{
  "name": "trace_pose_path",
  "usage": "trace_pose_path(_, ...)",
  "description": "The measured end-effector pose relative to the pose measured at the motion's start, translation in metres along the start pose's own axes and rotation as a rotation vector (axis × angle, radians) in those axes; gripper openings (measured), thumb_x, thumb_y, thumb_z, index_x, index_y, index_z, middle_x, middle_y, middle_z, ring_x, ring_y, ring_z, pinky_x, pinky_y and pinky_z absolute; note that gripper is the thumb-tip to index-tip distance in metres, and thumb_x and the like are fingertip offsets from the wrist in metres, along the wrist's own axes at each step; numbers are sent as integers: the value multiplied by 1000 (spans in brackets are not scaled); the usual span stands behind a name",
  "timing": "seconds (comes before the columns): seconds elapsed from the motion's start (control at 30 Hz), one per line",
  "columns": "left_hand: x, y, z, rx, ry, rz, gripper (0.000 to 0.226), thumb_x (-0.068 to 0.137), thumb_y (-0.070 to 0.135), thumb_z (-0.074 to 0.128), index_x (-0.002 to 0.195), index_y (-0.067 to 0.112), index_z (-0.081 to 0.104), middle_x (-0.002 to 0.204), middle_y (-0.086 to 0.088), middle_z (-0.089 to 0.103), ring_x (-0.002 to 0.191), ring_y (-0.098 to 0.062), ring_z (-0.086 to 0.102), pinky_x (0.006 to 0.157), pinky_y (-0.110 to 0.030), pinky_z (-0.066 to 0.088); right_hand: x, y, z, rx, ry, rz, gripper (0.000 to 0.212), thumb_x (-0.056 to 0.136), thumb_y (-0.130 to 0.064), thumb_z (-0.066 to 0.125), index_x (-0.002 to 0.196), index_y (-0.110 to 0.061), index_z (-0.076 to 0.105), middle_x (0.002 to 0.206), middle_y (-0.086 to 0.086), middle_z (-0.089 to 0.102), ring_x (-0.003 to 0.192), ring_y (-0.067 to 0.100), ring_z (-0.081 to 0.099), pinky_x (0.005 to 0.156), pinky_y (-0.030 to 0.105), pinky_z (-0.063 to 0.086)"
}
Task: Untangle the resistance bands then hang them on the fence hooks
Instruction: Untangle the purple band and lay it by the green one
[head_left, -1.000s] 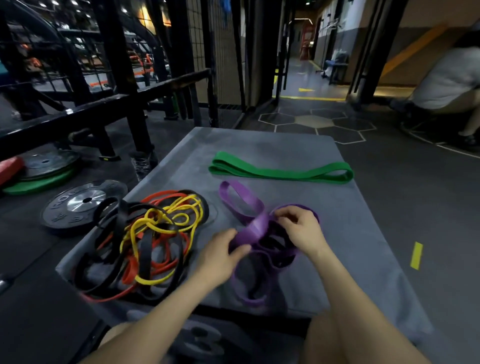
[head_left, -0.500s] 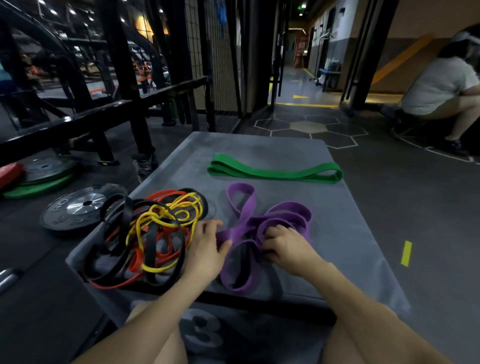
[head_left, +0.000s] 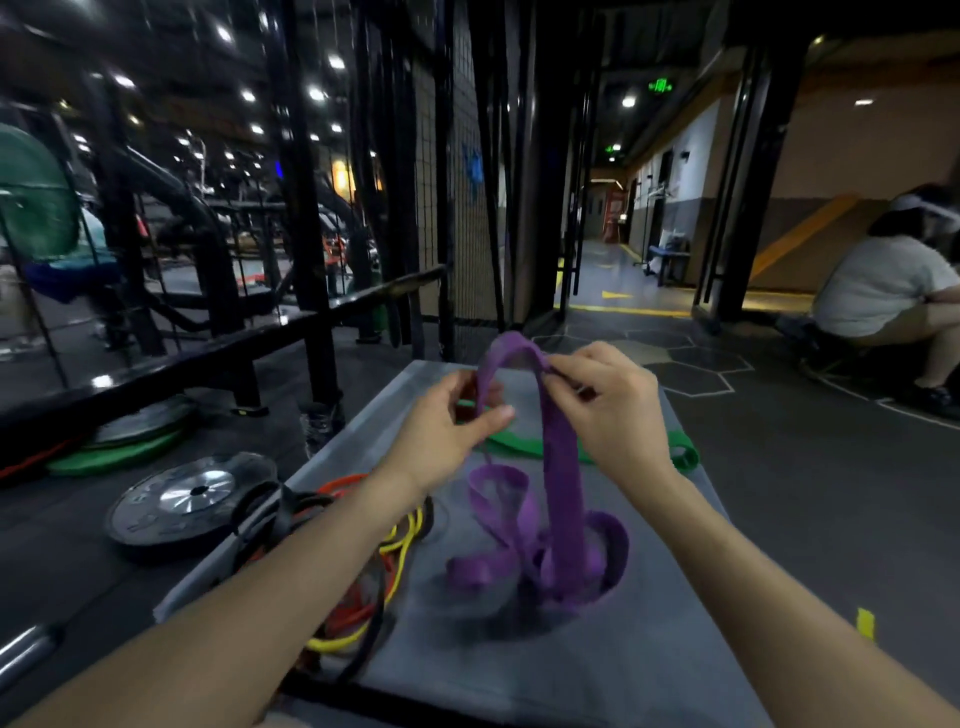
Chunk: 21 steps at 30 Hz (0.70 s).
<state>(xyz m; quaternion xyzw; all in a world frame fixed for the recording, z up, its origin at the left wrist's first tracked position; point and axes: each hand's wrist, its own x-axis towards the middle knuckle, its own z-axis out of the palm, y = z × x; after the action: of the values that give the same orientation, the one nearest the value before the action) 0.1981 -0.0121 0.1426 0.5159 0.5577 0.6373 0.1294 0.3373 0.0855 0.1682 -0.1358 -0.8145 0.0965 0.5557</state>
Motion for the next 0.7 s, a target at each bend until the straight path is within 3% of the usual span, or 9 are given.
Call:
trace_pose_path(0.13, 30, 52, -9, -75, -30, 47, 16, 79, 21, 66, 93, 22, 58, 90, 4, 63, 83, -5, 61, 81, -28, 51, 45, -18, -3, 45, 50, -16, 15, 81, -9, 68, 94, -7, 74, 74, 9, 62, 64, 14, 55, 62, 19, 43)
trace_pose_path(0.27, 43, 82, -20, -175, -188, -6, 27, 85, 42, 43, 100, 24, 58, 89, 5, 66, 86, -11, 64, 78, -30, 56, 71, -24, -8, 104, 19, 24, 17, 83, -7, 65, 98, -9, 74, 80, 11, 63, 72, 19, 59, 69, 28, 48)
trace_pose_path(0.43, 58, 86, -25, -163, -128, 66, 9, 94, 10, 46, 96, 13, 54, 84, -1, 60, 74, -11, 63, 70, -33, 57, 83, -22, -10, 147, -17, 13, 16, 84, -9, 65, 97, -11, 74, 80, 2, 63, 71, 7, 57, 67, 15, 47)
trace_pose_path(0.53, 69, 83, -29, -5, -8, 173, 14, 88, 10, 57, 94, 21, 49, 89, 2, 54, 83, -16, 57, 76, -32, 51, 86, -18, -10, 176, -67, 19, 16, 83, -9, 66, 97, -9, 74, 80, 3, 62, 70, 8, 57, 67, 17, 47)
trace_pose_path(0.63, 75, 87, -30, 63, -128, 231, 25, 91, 10, 54, 112, 23, 54, 105, 5, 59, 99, -5, 60, 91, -24, 50, 88, -16, -10, 236, -130, 40, 17, 84, -7, 65, 99, -5, 73, 82, 7, 62, 70, 6, 59, 66, 20, 50)
trace_pose_path(0.7, 80, 91, -29, 48, -194, 223, 24, 92, 6, 50, 112, 17, 57, 104, 2, 63, 97, -2, 62, 90, -21, 50, 90, -17, -11, 337, -156, 87, 17, 84, -4, 64, 98, -3, 72, 82, 9, 60, 64, 2, 59, 59, 16, 51)
